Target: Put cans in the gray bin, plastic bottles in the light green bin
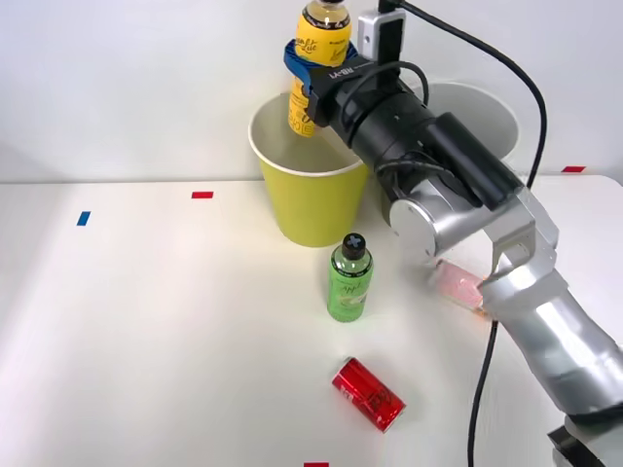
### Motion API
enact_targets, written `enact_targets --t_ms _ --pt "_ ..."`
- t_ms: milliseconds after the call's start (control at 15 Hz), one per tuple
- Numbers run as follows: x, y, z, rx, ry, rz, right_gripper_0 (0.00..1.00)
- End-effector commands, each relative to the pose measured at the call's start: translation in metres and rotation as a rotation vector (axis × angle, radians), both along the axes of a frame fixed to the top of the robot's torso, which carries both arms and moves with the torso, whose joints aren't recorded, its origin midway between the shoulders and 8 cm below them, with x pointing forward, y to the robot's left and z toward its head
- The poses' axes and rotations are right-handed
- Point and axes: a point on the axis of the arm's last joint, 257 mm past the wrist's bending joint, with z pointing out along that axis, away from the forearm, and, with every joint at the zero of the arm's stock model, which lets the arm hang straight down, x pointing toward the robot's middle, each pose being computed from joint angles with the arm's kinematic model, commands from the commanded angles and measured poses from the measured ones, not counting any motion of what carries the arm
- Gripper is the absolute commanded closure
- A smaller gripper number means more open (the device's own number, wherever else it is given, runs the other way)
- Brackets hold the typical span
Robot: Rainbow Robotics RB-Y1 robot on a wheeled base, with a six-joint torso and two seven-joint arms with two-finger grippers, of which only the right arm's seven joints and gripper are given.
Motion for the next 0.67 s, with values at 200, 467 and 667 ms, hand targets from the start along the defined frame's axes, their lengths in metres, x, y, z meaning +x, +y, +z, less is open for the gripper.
enact_targets --t_ms 200,467,667 --pt "0.0199 0.0103 -0.0006 -0.018 0.019 -0.009 0.99" --pt "0.0226 0.0082 -0.0048 -0.03 0.023 -0.015 0.0" --pt "0.0228 0.0063 -0.0053 -0.042 0.015 -0.02 0.0"
